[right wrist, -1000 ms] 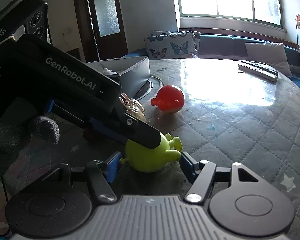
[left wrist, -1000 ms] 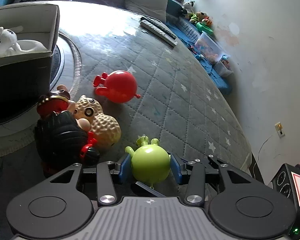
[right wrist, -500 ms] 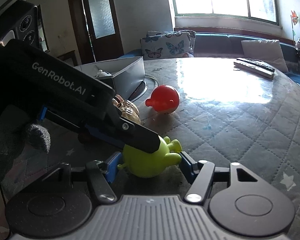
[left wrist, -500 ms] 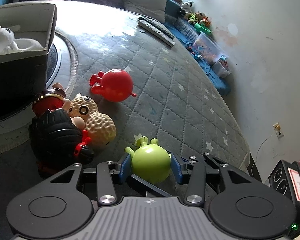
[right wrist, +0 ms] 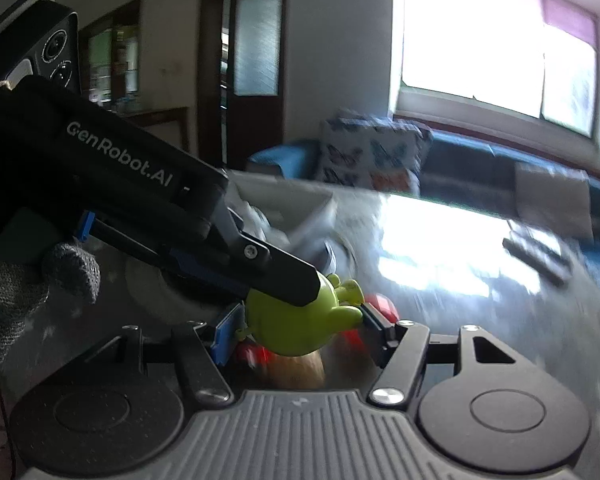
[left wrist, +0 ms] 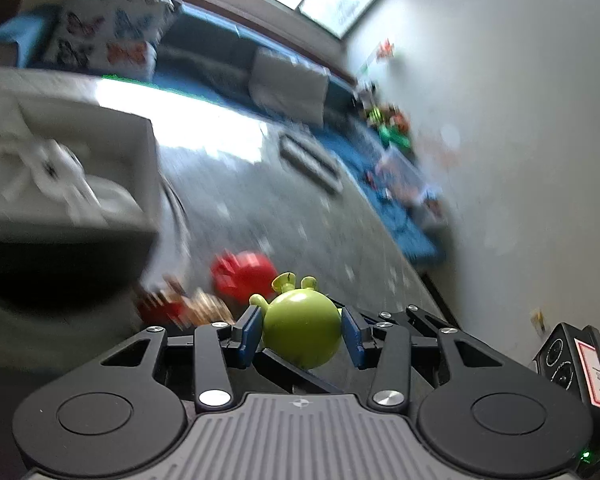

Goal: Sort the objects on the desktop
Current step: 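Lower the green toy into the white box and open the right gripper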

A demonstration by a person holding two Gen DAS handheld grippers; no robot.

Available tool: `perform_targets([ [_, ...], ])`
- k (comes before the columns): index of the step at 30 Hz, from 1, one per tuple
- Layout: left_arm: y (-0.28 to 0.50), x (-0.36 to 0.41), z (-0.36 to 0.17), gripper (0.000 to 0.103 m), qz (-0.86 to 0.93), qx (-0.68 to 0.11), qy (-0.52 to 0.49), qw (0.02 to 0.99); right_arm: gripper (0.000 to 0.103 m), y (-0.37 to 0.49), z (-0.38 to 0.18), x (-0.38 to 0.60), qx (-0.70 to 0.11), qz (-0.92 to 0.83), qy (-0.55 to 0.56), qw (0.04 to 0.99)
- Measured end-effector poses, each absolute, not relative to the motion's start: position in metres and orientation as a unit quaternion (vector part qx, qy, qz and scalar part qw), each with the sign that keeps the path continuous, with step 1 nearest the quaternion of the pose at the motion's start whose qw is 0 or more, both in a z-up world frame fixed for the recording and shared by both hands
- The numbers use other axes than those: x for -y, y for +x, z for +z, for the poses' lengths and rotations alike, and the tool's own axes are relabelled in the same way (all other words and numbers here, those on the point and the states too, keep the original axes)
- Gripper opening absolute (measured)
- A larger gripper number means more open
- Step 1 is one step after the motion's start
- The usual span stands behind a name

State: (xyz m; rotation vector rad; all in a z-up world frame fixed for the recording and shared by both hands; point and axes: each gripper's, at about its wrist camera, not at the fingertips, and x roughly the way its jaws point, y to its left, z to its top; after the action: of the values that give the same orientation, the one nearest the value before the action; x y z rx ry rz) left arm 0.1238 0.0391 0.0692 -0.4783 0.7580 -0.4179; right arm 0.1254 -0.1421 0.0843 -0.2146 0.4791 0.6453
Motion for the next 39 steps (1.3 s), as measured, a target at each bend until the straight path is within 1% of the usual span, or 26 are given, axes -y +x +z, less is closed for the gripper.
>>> perform_targets([
  [3, 0.133, -0.067, 0.083, 0.047, -0.180, -0.340, -0.236, 0.892, 0.064, 0.144, 0.096, 0.115, -0.211, 0.332, -0.121, 0.911],
  [7, 0.153, -0.099, 0.089, 0.047, -0.157, -0.326, -0.250, 0.898, 0.063, 0.174, 0.106, 0.076, -0.197, 0.350, -0.139, 0.905],
  [9, 0.166, -0.116, 0.088, 0.047, -0.144, -0.325, -0.261, 0.897, 0.063, 0.192, 0.106, 0.060, -0.205, 0.361, -0.139, 0.899],
  [17, 0.210, -0.168, 0.046, 0.047, -0.126, -0.354, -0.333, 0.865, 0.063, 0.240, 0.084, 0.010, -0.250, 0.374, -0.157, 0.879],
  [24, 0.224, -0.172, 0.022, 0.046, -0.127, -0.373, -0.343, 0.853, 0.064, 0.250, 0.067, -0.003, -0.281, 0.368, -0.186, 0.866],
  [28, 0.230, -0.170, 0.012, 0.047, -0.120, -0.388, -0.339, 0.849, 0.064, 0.241, 0.061, 0.001, -0.280, 0.368, -0.191, 0.866],
  [34, 0.232, -0.156, 0.010, 0.046, -0.104, -0.400, -0.293, 0.862, 0.064, 0.236, 0.062, 0.004, -0.279, 0.366, -0.187, 0.868],
  [39, 0.225, -0.153, 0.016, 0.046, -0.097, -0.397, -0.285, 0.867, 0.064, 0.229, 0.068, 0.015, -0.278, 0.368, -0.171, 0.871],
])
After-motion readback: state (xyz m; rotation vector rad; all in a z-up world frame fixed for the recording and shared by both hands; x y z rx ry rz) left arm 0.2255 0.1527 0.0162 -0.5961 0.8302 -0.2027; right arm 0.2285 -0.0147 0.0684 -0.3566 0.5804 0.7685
